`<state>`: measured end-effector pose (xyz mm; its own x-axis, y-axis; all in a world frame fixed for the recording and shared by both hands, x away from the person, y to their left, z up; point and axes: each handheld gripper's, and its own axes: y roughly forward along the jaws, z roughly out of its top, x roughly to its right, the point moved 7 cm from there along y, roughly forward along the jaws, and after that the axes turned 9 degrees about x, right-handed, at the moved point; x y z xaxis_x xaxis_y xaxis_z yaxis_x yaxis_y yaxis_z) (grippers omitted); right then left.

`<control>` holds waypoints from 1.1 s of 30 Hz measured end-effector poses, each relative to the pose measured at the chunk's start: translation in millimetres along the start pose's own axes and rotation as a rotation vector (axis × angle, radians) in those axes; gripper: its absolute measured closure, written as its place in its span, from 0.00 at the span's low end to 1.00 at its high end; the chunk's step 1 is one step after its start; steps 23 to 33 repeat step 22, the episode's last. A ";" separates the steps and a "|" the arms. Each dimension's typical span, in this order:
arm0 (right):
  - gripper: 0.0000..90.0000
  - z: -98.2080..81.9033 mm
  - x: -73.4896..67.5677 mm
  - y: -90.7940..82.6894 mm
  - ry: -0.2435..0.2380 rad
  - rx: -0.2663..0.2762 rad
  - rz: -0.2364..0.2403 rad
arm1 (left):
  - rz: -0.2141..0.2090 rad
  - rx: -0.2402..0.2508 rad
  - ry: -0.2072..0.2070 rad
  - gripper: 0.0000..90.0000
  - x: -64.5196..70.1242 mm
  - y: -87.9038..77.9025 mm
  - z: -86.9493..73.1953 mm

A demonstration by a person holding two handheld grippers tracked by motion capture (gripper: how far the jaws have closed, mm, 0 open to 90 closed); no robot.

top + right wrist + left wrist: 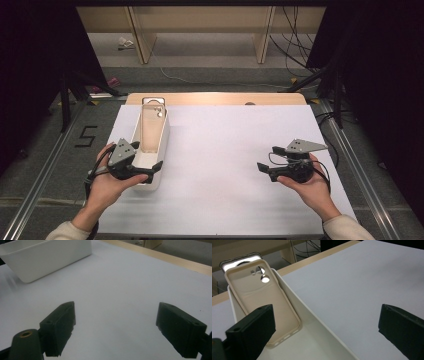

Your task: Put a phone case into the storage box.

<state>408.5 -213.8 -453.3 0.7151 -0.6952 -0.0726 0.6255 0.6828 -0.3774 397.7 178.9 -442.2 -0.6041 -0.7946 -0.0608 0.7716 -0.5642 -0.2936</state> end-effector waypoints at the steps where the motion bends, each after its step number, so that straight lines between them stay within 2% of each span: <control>1: 0.19 0.0 0.1 -0.3 0.001 0.001 0.001 | -0.005 0.003 0.001 0.01 1.9 -0.2 -0.7; 8: 0.19 -0.5 -0.2 -1.2 0.002 0.002 0.001 | -0.029 0.008 0.033 0.00 11.5 -2.4 -5.9; 13: 0.19 1.2 -0.7 -2.1 0.005 0.010 0.001 | -0.034 0.006 0.042 0.00 12.7 -5.2 -8.1; 33: 0.18 2.1 -0.1 -2.4 0.013 0.019 -0.001 | -0.036 0.005 0.040 0.00 15.3 -4.3 -10.0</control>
